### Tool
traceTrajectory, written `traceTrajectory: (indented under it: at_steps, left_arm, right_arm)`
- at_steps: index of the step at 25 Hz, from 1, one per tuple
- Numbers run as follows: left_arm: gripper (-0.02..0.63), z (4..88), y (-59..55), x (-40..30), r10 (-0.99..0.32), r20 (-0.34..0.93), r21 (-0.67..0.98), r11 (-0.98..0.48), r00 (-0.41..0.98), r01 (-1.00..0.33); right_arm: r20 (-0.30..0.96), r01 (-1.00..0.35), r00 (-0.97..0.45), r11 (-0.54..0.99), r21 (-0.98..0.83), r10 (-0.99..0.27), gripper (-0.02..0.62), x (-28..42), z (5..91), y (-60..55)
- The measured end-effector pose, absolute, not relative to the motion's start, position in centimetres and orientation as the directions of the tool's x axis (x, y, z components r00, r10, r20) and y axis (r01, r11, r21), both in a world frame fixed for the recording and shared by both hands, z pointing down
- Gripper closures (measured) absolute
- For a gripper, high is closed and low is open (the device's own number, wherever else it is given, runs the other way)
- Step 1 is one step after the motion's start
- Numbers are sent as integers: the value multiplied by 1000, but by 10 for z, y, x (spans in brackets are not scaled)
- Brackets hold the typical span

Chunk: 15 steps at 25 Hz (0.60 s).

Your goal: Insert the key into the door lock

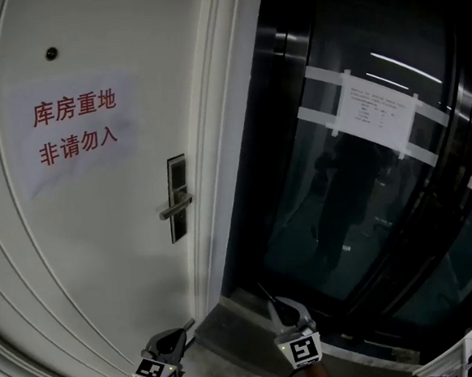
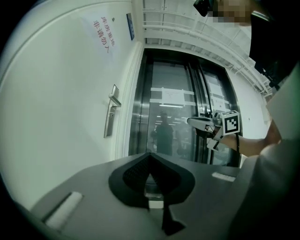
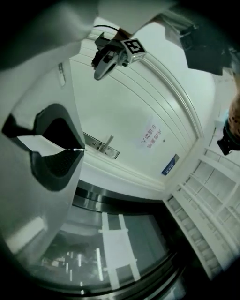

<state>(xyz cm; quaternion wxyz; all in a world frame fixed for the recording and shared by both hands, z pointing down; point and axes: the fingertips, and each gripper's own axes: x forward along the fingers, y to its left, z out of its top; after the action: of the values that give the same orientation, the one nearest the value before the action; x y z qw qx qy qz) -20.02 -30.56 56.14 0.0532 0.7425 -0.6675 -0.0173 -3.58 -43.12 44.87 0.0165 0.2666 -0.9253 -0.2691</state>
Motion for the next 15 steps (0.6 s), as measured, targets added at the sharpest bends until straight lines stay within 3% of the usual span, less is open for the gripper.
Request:
traceTrajectory:
  at_steps: [15]
  left_arm:
    - [604, 567, -268, -299, -972, 19, 91, 237, -236, -967]
  right_arm:
    - [-43, -161, -951, 373, 914, -305, 583, -219, 410, -490]
